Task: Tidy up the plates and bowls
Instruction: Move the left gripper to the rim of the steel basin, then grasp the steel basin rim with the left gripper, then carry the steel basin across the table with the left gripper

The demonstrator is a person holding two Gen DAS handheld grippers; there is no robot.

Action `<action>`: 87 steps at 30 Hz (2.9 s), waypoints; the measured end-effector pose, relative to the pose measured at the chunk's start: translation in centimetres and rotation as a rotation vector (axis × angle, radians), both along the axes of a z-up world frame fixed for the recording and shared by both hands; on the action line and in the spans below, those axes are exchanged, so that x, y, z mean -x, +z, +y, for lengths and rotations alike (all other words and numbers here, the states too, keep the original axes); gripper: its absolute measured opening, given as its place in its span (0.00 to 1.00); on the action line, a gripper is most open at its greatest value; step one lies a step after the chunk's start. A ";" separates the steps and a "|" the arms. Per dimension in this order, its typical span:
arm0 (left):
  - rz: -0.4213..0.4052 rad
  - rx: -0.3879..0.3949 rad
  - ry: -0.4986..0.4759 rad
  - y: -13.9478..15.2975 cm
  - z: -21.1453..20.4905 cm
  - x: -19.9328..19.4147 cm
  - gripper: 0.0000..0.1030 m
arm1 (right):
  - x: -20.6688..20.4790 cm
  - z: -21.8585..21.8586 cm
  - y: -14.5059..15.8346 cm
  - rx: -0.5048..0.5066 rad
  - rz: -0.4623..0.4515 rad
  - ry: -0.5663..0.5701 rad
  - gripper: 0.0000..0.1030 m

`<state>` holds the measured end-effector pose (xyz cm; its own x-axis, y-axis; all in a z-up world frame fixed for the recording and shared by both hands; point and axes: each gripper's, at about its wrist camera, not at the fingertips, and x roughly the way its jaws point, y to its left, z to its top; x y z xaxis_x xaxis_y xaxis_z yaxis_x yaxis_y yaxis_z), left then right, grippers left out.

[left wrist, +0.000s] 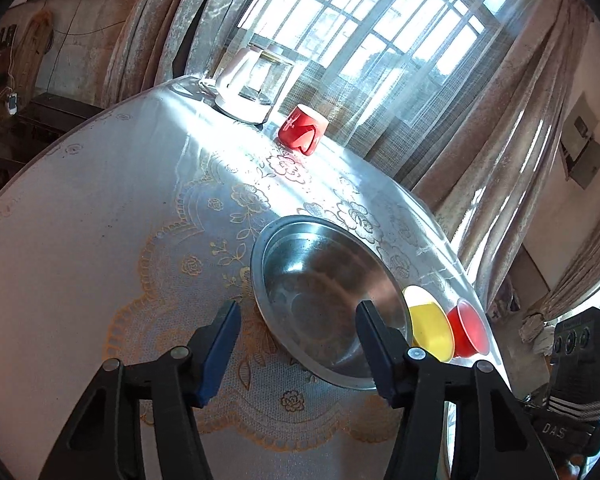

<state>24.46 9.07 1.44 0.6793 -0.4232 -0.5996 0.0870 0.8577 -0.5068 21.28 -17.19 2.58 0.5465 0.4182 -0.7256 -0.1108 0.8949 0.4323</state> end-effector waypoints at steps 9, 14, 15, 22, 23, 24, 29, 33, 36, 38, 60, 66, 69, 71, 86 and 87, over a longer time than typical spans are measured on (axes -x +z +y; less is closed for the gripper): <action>-0.033 -0.064 -0.089 -0.8 -1.8 -4.1 0.53 | -3.3 1.1 -1.5 0.013 0.070 0.001 0.55; -0.050 -0.131 -0.227 -1.9 -3.3 -6.3 0.44 | -4.4 1.8 -2.9 0.026 0.138 -0.012 0.55; -0.068 -0.166 -0.233 -2.0 -3.6 -6.6 0.44 | -4.5 1.7 -3.0 0.019 0.141 -0.013 0.55; -0.015 -0.167 -0.303 -2.1 -4.7 -8.3 0.30 | -7.3 1.8 -3.4 0.024 0.194 -0.039 0.52; -0.013 -0.171 -0.317 -2.2 -4.9 -8.1 0.28 | -7.5 1.8 -3.4 0.040 0.196 -0.040 0.44; -0.015 -0.167 -0.333 -2.2 -5.1 -7.6 0.25 | -7.7 1.9 -3.4 0.062 0.198 -0.037 0.37; -0.058 -0.155 -0.298 -2.8 -4.5 -5.0 0.25 | -7.7 2.6 -3.7 0.123 0.159 -0.010 0.27; -0.091 -0.079 -0.171 -1.8 -1.5 -3.4 0.37 | -7.7 2.2 -4.0 0.106 0.171 -0.038 0.27; -0.091 -0.080 -0.068 -0.7 0.2 -2.5 0.51 | -7.2 2.5 -3.6 0.149 0.145 -0.044 0.28; -0.093 -0.097 -0.030 -0.4 0.9 -2.1 0.56 | -7.0 2.9 -3.4 0.169 0.143 -0.043 0.31; -0.024 -0.053 -0.135 -3.2 -0.8 -4.2 0.38 | -8.7 4.4 -4.7 0.261 0.135 -0.043 0.32; -0.043 -0.094 -0.107 -2.4 -0.8 -1.4 0.38 | -7.5 4.9 -4.1 0.245 0.125 -0.020 0.32; -0.056 -0.102 -0.093 -1.9 -0.6 0.7 0.38 | -6.2 5.2 -3.8 0.244 0.110 -0.001 0.32; -0.062 -0.124 -0.091 -1.5 -0.4 2.3 0.38 | -5.1 5.5 -3.5 0.248 0.100 0.012 0.32; -0.061 -0.137 -0.018 -1.9 1.4 12.7 0.39 | 3.0 7.5 -4.4 0.210 0.081 0.098 0.32; -0.060 -0.137 -0.012 -2.0 1.5 13.1 0.40 | 3.2 7.6 -4.5 0.210 0.079 0.100 0.32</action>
<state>11.40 10.56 -0.58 0.7108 -0.3484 -0.6110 0.1241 0.9172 -0.3786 18.06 -9.56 -1.96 0.4480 0.3028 -0.8412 -0.1766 0.9523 0.2488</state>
